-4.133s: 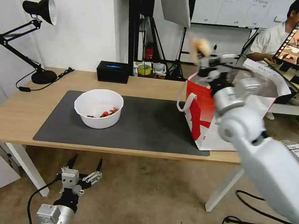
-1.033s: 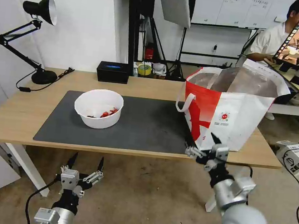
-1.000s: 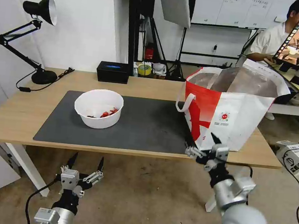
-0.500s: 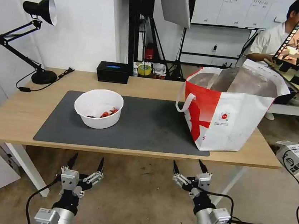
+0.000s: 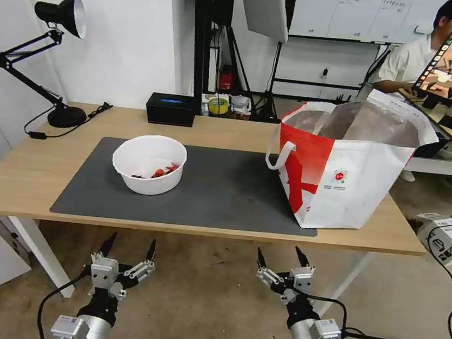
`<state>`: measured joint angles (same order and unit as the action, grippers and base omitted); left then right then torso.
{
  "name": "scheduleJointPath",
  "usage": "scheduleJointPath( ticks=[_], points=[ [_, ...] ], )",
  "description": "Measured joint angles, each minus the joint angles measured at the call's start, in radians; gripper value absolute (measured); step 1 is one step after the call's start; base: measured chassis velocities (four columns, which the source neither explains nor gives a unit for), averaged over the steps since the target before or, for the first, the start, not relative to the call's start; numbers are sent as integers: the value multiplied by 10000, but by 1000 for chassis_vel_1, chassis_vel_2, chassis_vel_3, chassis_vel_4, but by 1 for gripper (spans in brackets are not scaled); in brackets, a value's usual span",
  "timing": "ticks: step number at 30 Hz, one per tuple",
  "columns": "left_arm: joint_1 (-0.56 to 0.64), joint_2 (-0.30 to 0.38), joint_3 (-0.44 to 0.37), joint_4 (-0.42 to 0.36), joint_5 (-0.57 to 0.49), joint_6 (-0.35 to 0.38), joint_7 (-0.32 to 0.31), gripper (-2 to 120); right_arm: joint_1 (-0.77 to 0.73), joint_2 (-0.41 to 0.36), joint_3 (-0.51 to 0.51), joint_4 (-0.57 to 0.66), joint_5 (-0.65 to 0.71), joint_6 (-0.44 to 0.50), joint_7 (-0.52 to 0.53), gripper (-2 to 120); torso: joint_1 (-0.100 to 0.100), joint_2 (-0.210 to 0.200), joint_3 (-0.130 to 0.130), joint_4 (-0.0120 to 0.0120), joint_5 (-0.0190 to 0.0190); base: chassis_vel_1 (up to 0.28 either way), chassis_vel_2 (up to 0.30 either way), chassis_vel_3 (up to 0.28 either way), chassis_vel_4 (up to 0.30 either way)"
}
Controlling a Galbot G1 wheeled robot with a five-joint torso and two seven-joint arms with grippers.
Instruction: Pick up the trash from the table and place it into the takeout bag.
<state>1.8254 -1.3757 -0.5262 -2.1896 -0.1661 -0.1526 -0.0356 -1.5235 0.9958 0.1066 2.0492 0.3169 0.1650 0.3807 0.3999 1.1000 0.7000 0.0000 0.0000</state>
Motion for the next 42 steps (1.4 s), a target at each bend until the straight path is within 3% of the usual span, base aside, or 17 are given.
scheduleJointPath(
  ticks=[10, 16, 17, 20, 21, 26, 27, 29, 30, 33, 34, 36, 37, 40, 42],
  points=[
    [-267, 229, -283, -228, -504, 309, -217, 100, 155, -39, -20, -30, 34, 0, -16, 100, 0, 0, 0, 1, 0, 0, 0, 0, 0],
    [-1086, 1093, -896, -1234, -2467, 1943, -1635, 100, 271, -212, -134, -76, 58, -6, -29, 100, 1, 0, 0, -2, -1, 0, 0, 0, 0],
    [-1086, 1093, -896, -1234, -2467, 1943, -1635, 100, 271, -212, -134, -76, 58, -6, -29, 100, 1, 0, 0, -2, -1, 0, 0, 0, 0],
    [-1687, 2152, -1524, -1744, -4260, 3069, -2579, 100, 367, -273, -198, -129, 84, -8, -29, 100, 2, 0, 0, 0, -2, 0, 0, 0, 0],
    [-1687, 2152, -1524, -1744, -4260, 3069, -2579, 100, 367, -273, -198, -129, 84, -8, -29, 100, 2, 0, 0, 0, -2, 0, 0, 0, 0],
    [-2310, 3884, -2156, -1812, -6446, 3688, -3296, 100, 410, -318, -198, -153, 93, -15, -27, 100, 2, 0, 0, 1, -2, 0, 0, 0, 0],
    [-2310, 3884, -2156, -1812, -6446, 3688, -3296, 100, 410, -318, -198, -153, 93, -15, -27, 100, 2, 0, 0, 1, -2, 0, 0, 0, 0],
    [-2800, 4705, -2252, -1644, -7487, 3902, -3563, 100, 462, -321, -196, -190, 93, -28, -21, 100, 2, 0, 0, 2, -2, 0, 0, 0, 0],
    [-2800, 4705, -2252, -1644, -7487, 3902, -3563, 100, 462, -321, -196, -190, 93, -28, -21, 100, 2, 0, 0, 2, -2, 0, 0, 0, 0],
    [-3732, 5608, -1807, -1218, -8558, 4071, -3890, 100, 520, -322, -190, -259, 93, -47, -12, 100, 2, -1, 1, 0, -2, 0, 0, 0, 0],
    [-3732, 5608, -1807, -1218, -8558, 4071, -3890, 100, 520, -322, -190, -259, 93, -47, -12, 100, 2, -1, 1, 0, -2, 0, 0, 0, 0],
    [-4748, 6136, -1107, -709, -9183, 4184, -4190, 100, 562, -323, -160, -319, 92, -55, -4, 100, 2, -1, 1, 1, -1, 0, 0, 0, 0],
    [-4748, 6136, -1107, -709, -9183, 4184, -4190, 100, 562, -323, -160, -319, 92, -55, -4, 100, 2, -1, 1, 1, -1, 0, 0, 0, 0],
    [-6510, 6526, -57, 386, -9903, 4434, -4839, 100, 629, -319, -86, -381, 107, -63, 7, 100, 2, -1, 1, -1, 1, 0, 0, 0, 0],
    [-6889, 6562, 167, 698, -10102, 4525, -4954, 100, 646, -318, -67, -398, 110, -66, 8, 100, 2, -1, 1, -2, -1, 0, 0, 0, 0]
  ],
)
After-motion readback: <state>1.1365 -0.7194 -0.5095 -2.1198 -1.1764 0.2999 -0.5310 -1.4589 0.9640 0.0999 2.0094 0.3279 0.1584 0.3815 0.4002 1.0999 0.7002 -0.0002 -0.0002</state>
